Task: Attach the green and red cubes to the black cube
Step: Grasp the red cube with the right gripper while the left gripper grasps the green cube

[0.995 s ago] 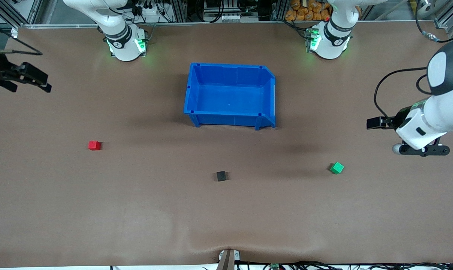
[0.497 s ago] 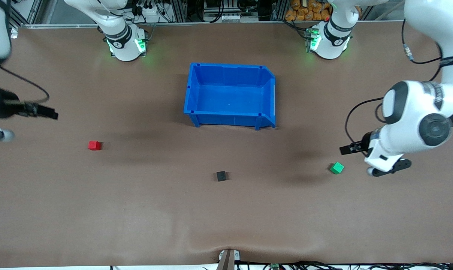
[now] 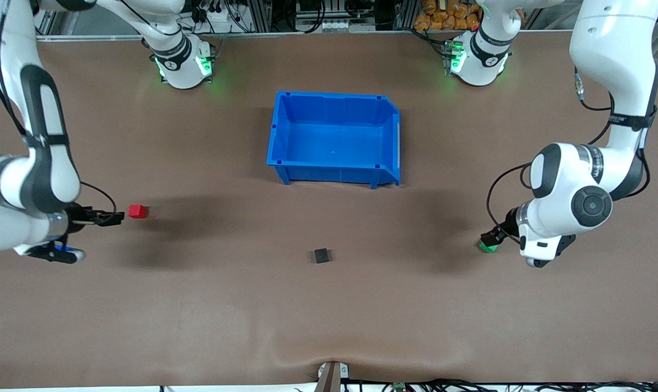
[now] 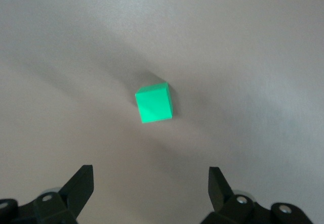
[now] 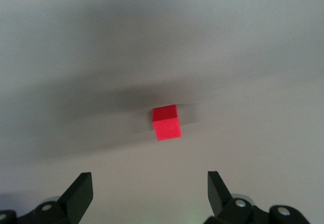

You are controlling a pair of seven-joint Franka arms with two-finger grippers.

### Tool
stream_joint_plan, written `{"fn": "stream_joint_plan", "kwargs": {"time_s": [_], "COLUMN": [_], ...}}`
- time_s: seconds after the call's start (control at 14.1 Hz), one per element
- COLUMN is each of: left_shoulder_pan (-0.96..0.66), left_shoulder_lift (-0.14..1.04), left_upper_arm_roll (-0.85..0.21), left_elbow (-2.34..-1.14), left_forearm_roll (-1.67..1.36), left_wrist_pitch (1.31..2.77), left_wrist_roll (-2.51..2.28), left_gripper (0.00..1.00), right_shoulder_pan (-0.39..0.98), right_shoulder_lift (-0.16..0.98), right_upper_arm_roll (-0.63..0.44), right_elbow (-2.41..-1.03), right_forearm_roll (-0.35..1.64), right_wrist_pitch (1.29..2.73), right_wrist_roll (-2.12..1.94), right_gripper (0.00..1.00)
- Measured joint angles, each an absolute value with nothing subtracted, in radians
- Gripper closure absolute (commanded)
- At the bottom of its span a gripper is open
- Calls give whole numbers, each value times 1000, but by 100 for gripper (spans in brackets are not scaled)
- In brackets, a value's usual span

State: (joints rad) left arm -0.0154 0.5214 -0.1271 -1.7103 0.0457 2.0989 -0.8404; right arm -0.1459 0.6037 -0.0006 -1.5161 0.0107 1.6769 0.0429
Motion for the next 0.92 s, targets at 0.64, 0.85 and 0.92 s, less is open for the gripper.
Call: {"fn": "stream_joint_plan", "kwargs": {"time_s": [0.64,0.85,0.92], "left_shoulder_pan": [18,8,4], "left_shoulder_lift": [660,687,695], "left_upper_arm_roll": [-104,-105,-105], "left_elbow": [-1645,-1628,-1624], "left_forearm_roll": [91,93,95], "left_wrist_pitch": [2160,2192,2199], "left_wrist_roll": [-905,-947,-960], "left_gripper": [0,0,0], "right_shoulder_pan": [-166,-165,-164], "right_shoulder_lift": [734,744,747], "right_upper_arm_roll": [7,8,9], "right_elbow": [-1569,-1573,-1576], "right_forearm_roll": [6,6,6], "right_wrist_pitch": [1793,1794,1795], "right_wrist_roll": [-42,-46,-47], "right_gripper": [34,55,75]}}
